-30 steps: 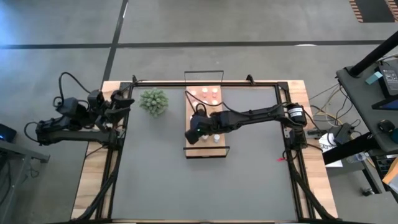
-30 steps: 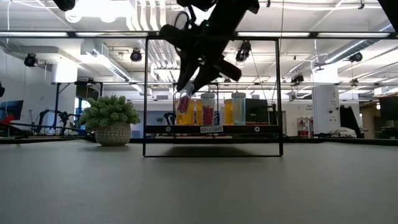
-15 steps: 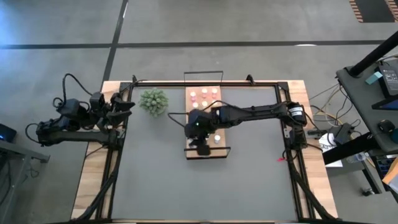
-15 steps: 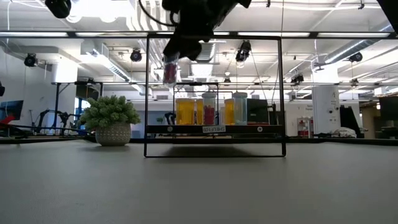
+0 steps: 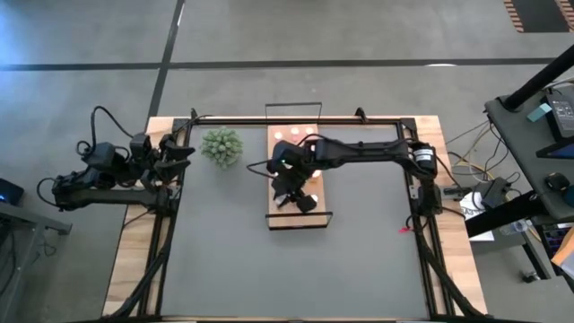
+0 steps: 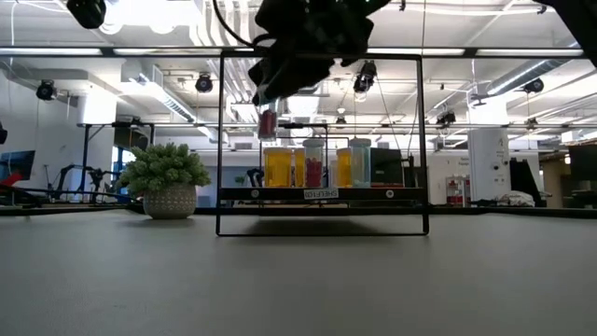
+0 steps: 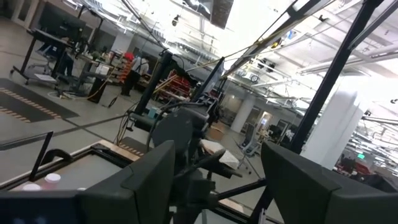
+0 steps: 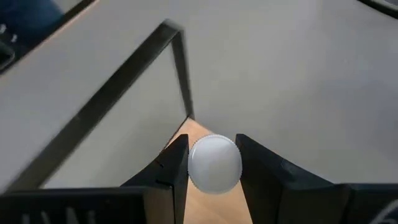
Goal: Pick and place medicine bottles onto shelf by color
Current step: Put the blue pill bottle aligned with the other blue pill bottles on the shelf
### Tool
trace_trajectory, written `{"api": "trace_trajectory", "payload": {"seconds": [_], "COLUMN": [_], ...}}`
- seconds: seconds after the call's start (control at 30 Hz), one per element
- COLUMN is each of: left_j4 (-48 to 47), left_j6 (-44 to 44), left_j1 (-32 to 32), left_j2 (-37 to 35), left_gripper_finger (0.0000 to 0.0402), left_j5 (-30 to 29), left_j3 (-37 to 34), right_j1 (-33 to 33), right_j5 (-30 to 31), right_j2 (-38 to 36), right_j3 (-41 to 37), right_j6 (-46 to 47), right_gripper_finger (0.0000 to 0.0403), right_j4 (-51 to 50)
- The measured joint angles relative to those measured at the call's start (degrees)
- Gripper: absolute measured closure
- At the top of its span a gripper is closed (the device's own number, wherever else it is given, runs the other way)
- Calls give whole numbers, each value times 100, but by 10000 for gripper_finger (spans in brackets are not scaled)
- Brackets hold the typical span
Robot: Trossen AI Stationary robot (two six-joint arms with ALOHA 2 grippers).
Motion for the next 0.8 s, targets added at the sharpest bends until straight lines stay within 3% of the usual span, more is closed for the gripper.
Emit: {"api": "trace_trajectory", "payload": {"seconds": [0.3,0.8], "left_j4": [4,3], "left_j6": [7,11], "left_j1": [1,1], "left_j2": [0,2], "left_gripper_finger": [178,178], "left_j5": [-386,-465], "left_j3": [0,0], "right_j1": [-89,-88], "right_j5": [-12,642], "right_j2": [219,501], "right_j3": [2,3], "right_j6": [-1182,-1454], "right_gripper_finger": [296,296], "right_j4": [-68,-73]}}
